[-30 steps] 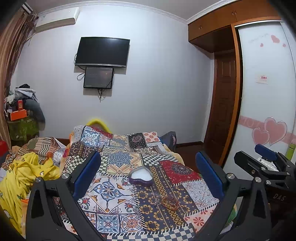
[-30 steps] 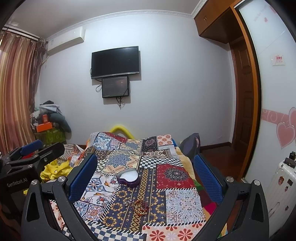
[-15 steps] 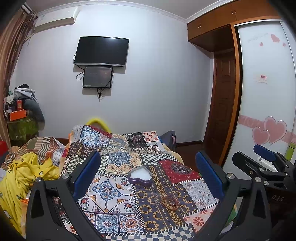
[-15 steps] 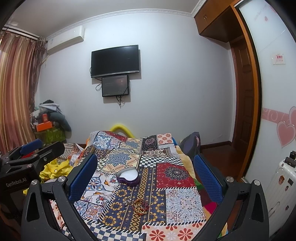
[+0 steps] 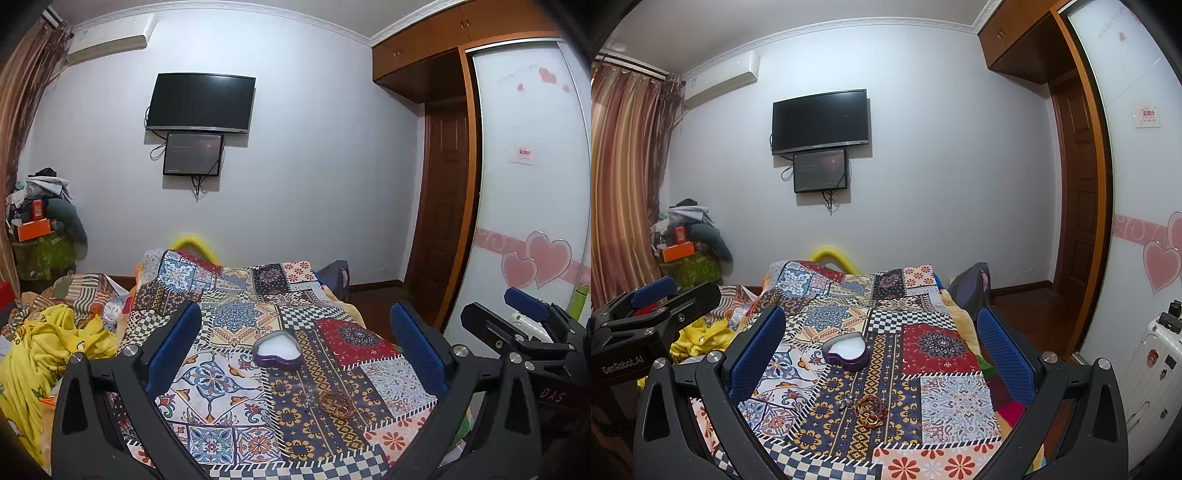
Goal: Organize jewelry
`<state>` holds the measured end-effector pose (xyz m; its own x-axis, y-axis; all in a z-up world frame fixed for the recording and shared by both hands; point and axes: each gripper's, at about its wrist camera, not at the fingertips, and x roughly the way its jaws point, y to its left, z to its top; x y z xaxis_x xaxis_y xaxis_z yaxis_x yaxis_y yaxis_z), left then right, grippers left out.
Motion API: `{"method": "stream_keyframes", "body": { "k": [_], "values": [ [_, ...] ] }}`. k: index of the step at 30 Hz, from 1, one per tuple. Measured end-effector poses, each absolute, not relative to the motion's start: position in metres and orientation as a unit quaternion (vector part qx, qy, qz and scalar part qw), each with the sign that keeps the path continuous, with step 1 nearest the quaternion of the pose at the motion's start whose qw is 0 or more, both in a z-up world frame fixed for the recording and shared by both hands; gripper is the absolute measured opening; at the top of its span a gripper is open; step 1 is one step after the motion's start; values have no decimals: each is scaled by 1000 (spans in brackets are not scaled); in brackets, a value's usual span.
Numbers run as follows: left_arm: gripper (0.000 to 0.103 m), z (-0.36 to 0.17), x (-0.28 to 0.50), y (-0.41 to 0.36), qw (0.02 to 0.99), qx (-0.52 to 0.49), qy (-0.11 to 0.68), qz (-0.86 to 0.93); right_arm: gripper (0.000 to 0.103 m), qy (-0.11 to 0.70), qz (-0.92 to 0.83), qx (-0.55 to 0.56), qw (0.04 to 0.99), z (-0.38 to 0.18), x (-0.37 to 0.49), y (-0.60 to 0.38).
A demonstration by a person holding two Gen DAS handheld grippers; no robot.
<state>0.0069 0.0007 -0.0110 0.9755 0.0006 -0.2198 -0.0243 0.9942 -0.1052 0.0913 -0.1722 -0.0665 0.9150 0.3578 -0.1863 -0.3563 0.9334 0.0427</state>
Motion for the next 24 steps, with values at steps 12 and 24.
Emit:
{"method": "stream_keyframes", "body": {
  "k": [12, 24],
  "values": [
    [103, -9, 6, -2, 992, -55, 112, 5, 103, 96, 182, 4, 979, -66, 91, -172],
    [103, -11, 13, -1, 991, -55, 119, 2, 103, 101, 180, 3, 978, -68, 96, -174]
  ]
}}
